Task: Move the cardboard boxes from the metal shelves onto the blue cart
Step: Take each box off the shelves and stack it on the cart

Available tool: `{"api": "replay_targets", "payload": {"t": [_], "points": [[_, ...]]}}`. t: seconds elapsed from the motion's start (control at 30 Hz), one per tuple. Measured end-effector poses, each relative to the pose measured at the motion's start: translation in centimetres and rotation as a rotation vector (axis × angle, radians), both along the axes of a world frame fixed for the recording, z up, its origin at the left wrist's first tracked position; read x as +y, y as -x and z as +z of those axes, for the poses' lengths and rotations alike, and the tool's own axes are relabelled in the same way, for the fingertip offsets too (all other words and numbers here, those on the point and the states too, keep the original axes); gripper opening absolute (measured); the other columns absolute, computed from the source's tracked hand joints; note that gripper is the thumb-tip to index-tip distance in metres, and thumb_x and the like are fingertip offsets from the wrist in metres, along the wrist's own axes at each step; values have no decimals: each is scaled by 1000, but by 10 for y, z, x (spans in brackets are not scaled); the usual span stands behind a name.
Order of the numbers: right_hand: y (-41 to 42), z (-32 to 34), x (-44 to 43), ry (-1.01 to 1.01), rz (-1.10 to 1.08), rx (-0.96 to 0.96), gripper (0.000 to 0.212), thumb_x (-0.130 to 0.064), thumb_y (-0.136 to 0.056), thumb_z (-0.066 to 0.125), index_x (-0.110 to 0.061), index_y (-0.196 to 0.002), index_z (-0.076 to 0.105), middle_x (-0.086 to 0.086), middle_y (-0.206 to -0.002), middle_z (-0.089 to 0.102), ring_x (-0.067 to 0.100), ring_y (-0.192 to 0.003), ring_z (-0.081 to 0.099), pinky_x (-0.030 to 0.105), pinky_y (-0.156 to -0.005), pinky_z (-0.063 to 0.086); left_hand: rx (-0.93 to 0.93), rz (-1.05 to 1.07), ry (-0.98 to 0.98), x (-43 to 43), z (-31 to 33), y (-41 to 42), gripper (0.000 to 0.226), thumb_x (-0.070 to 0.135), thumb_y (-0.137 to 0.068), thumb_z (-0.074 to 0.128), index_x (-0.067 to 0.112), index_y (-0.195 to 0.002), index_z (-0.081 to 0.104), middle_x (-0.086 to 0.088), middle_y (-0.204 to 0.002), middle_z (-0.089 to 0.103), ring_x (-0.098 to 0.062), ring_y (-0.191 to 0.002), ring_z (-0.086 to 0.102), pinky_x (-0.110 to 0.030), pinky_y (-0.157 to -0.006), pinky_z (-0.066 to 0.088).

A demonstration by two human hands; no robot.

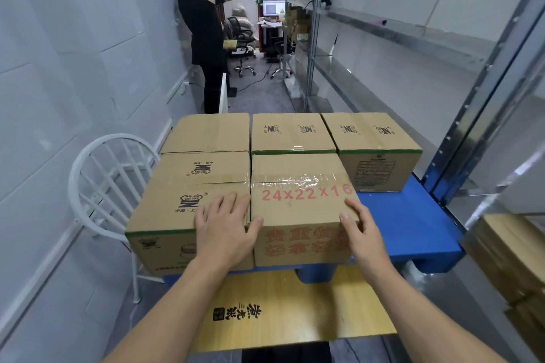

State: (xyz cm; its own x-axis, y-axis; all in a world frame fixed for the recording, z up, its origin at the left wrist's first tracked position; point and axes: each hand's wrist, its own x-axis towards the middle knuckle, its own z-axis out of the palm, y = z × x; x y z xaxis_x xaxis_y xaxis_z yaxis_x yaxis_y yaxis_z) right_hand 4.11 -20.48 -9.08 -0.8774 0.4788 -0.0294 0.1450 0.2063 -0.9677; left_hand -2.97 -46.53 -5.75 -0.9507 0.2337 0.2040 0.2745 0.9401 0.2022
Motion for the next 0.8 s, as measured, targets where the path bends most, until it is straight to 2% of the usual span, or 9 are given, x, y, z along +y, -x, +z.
{"api": "replay_targets", "payload": {"t": [0.23, 0.37, 0.43, 0.57, 0.67, 0.8], "points": [[-3, 1, -1, -63, -19, -22, 38, -46, -99, 50, -47, -137, 47, -9, -143, 45, 13, -126, 44, 44, -103, 44, -19, 1, 8, 0, 3, -2, 60, 66, -94, 27, 39, -148, 30, 8, -158, 30, -18, -147, 22, -53, -118, 16], [1, 8, 0, -175, -57, -69, 43, -44, -100, 51, -41, -143, 47, -7, -146, 45, 11, -124, 42, 43, -106, 42, -35, 7, -4, 6, 9, 1, 60, 65, -93, 30, 36, -145, 36, 5, -155, 36, -21, -144, 28, -57, -117, 19], [-1, 12, -3, -185, -113, -60, 45, -42, -99, 53, -37, -143, 49, -5, -146, 47, 12, -127, 44, 42, -107, 42, -39, -16, -43, 11, 13, 2, 59, 63, -93, 31, 35, -145, 37, 4, -154, 38, -21, -142, 30, -54, -116, 21], [-21, 24, -14, -171, -213, 6, 41, -39, -100, 52, -34, -141, 51, -9, -143, 45, 5, -124, 41, 30, -102, 39, 5, -157, -185, 30, 20, -8, 57, 57, -94, 38, 34, -146, 38, 7, -151, 41, -17, -140, 32, -45, -117, 22], [-45, 28, -16, -158, -274, 28, 38, -35, -101, 51, -36, -139, 51, -10, -140, 43, 8, -128, 41, 18, -93, 42, 18, -270, -282, 45, 22, -18, 54, 57, -94, 39, 34, -143, 42, 10, -144, 48, -15, -135, 37, -40, -115, 22], [-86, 26, -14, -176, -400, 30, 35, -34, -101, 51, -38, -136, 52, -13, -141, 45, 4, -128, 41, 34, -108, 38, -39, -471, -403, 66, 21, -37, 54, 55, -94, 40, 34, -144, 43, 9, -149, 44, -15, -141, 31, -33, -118, 15]]}}
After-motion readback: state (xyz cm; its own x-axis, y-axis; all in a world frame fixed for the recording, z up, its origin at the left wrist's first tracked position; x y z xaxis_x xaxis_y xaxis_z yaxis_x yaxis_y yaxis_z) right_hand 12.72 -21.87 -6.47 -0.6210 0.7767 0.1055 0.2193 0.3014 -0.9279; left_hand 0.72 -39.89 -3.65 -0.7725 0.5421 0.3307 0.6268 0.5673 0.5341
